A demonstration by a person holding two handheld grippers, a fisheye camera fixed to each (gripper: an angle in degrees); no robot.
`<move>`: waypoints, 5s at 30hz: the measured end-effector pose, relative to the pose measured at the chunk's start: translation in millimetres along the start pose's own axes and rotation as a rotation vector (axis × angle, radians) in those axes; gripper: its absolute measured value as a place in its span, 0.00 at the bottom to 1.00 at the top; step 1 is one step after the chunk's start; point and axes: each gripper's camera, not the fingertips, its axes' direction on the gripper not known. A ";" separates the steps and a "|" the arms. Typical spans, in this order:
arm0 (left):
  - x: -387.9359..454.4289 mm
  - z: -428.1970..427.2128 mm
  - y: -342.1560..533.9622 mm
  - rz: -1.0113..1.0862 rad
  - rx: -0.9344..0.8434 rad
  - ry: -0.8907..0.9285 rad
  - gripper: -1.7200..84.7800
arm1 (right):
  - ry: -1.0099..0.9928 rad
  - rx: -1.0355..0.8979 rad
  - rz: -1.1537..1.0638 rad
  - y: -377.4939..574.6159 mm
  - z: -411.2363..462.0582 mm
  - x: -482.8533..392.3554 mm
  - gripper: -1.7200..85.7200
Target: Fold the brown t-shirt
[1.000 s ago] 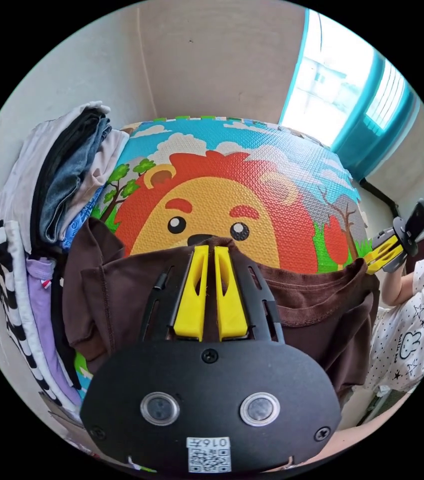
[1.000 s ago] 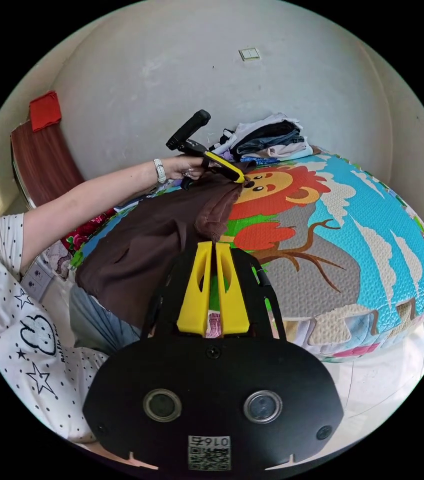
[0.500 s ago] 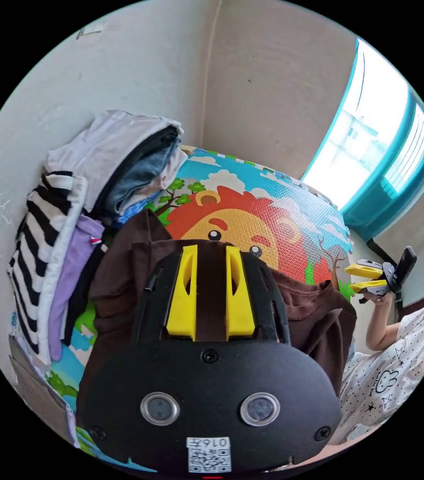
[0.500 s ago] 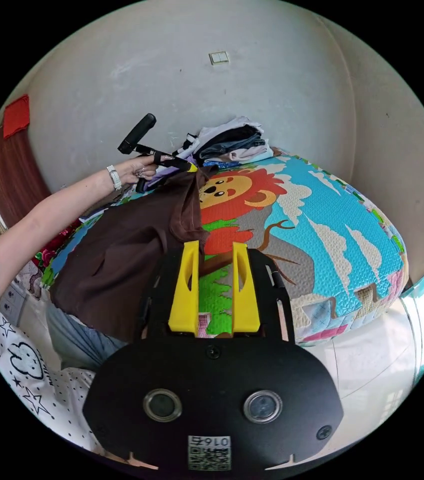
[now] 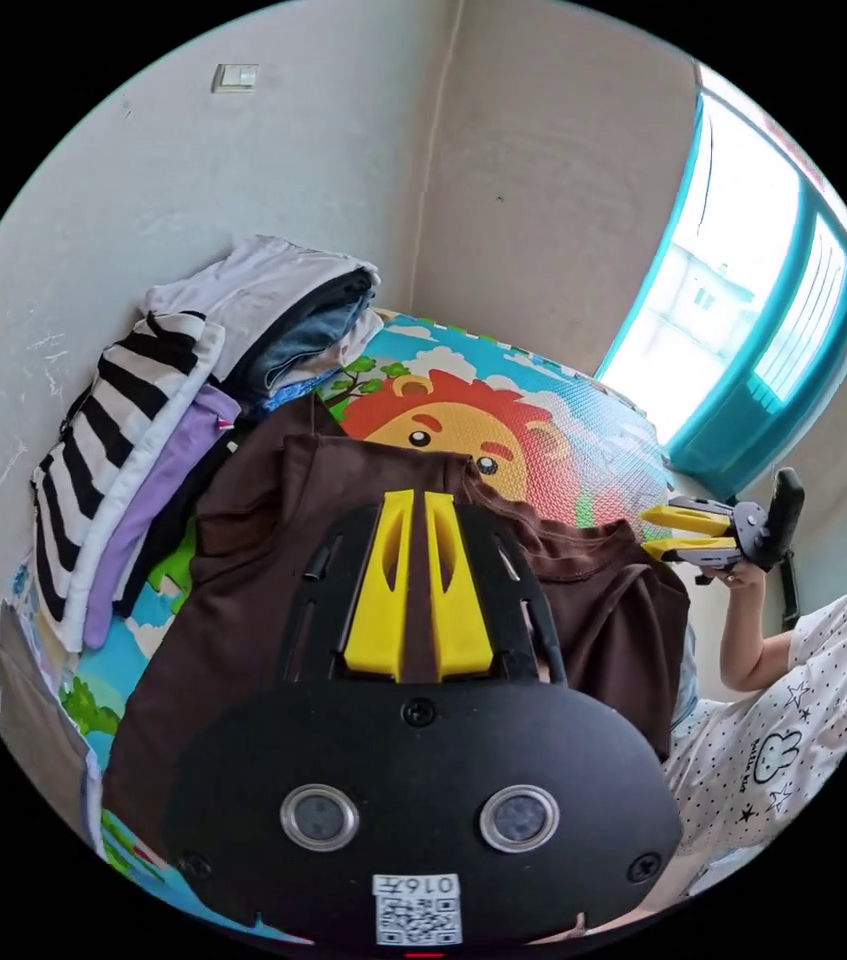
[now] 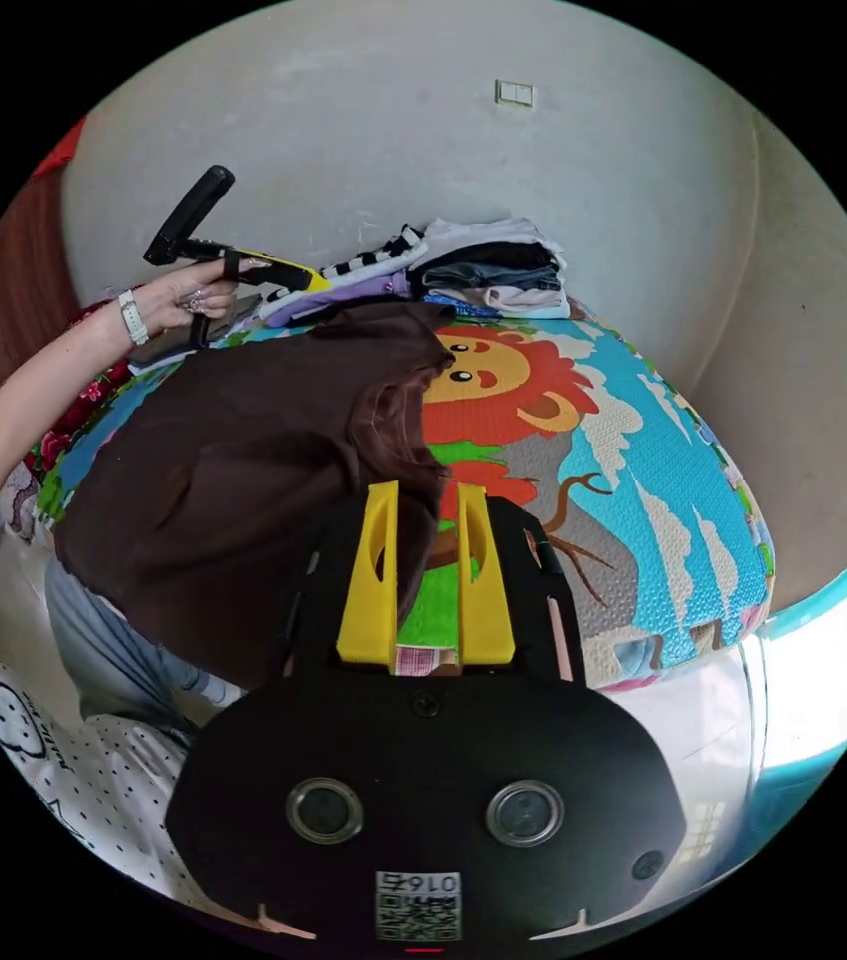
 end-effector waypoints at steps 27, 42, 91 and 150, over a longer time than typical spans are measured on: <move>-53.6 90.9 69.0 -0.165 0.159 0.415 0.01 | -0.105 0.055 0.120 -24.7 5.9 -18.6 0.12; 111.8 81.4 344.5 0.025 -0.308 0.182 0.09 | -0.357 -0.182 -0.717 -158.9 67.7 -168.1 0.14; 449.7 176.1 601.9 -0.185 -0.049 0.281 0.09 | -0.670 -0.365 -0.577 -163.8 121.7 -29.7 0.14; 541.2 232.9 621.7 -0.146 0.204 0.318 0.01 | -0.868 -0.021 -0.685 -20.0 93.3 103.5 0.03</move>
